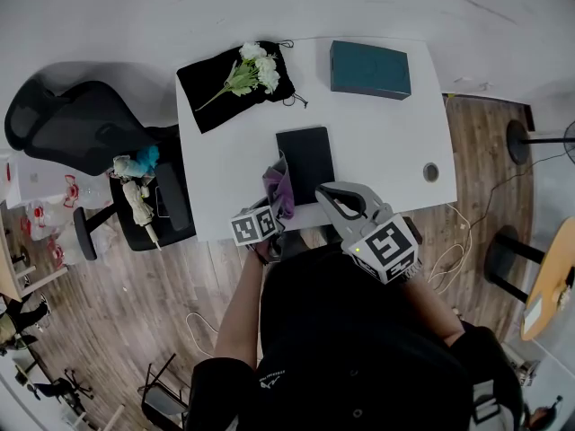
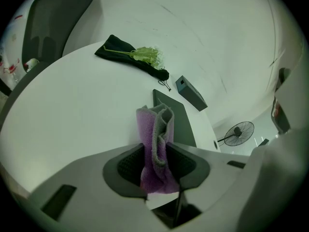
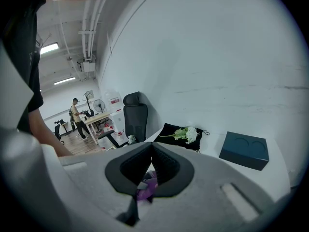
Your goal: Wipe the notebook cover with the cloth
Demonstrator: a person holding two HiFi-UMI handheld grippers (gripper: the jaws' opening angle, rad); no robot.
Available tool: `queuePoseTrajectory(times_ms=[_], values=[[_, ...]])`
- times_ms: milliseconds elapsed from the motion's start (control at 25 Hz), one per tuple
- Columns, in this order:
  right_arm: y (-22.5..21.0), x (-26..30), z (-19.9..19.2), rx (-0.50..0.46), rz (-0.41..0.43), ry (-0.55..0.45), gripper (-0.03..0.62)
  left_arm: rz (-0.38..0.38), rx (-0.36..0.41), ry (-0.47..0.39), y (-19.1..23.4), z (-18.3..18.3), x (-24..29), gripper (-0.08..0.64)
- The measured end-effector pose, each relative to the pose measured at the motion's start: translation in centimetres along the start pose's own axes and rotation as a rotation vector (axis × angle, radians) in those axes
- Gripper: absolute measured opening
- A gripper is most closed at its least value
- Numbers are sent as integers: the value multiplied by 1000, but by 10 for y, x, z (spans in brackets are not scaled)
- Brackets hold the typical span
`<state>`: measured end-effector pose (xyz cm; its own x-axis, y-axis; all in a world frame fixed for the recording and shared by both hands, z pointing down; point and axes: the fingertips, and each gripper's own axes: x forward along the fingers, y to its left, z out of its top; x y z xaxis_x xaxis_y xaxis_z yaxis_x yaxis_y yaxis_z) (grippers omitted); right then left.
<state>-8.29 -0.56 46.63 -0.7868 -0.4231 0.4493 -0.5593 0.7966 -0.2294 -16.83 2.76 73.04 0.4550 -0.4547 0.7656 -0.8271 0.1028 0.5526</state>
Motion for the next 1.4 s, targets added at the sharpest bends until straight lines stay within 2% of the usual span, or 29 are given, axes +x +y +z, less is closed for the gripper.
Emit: queuePoseTrajectory(times_ms=[320,760,1000,1400], values=[[4,4,0,-9,19,5,5,50,-22,-20,20,-6,-11,129],[2,4,1,-11,16,-5,5,17,-43,-142,7,17,-43,129],[-2,1,6,-10,4,-25,5,4,16,-232,-16,45,-64,129],[-14,-7,5,-2,-27,-36,5,-77,102,-365,-71,81,-106,127]])
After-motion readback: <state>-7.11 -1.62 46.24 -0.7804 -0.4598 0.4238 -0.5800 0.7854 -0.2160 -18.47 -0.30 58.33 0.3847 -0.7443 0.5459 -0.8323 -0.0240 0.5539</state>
